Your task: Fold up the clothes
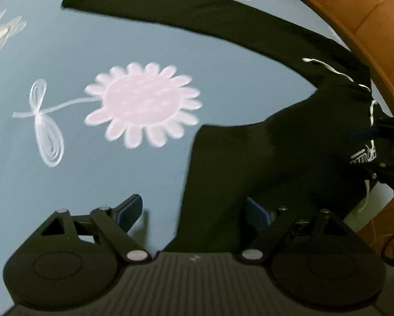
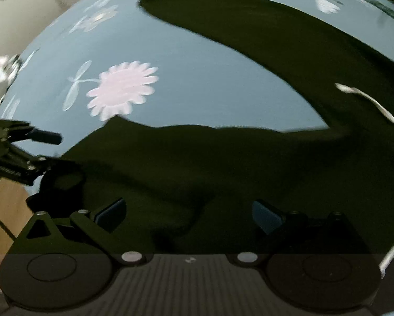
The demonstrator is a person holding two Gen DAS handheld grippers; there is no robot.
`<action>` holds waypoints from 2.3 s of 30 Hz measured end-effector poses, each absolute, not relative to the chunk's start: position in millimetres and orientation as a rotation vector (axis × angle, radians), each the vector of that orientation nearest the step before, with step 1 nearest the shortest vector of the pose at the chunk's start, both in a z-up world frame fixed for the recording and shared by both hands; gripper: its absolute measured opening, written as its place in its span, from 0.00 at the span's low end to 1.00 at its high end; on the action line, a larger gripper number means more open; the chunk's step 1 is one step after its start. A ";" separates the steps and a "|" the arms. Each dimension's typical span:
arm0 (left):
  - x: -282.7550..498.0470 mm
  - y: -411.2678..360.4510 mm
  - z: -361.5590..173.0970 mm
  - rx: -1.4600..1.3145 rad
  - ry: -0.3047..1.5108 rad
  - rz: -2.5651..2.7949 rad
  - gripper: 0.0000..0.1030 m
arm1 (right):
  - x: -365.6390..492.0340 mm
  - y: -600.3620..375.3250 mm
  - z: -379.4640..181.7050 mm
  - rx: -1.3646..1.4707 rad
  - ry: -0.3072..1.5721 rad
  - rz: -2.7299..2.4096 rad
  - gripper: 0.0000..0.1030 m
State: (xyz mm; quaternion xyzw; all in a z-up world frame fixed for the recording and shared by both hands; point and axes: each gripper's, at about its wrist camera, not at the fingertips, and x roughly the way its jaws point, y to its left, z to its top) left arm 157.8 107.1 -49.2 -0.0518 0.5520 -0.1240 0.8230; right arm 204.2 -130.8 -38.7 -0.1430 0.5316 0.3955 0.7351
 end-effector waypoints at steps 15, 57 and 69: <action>156.7 131.5 -79.9 -0.355 1.262 -0.415 0.82 | 183.1 -86.4 -55.7 -0.402 1.224 0.897 1.00; 179.0 104.4 -78.7 -0.263 1.353 -0.523 0.85 | 188.2 -166.0 -74.2 -0.185 1.497 0.771 1.00; 188.3 77.3 -49.4 -0.515 1.305 -0.740 0.80 | 218.1 -190.7 -46.3 -0.245 1.326 0.703 1.00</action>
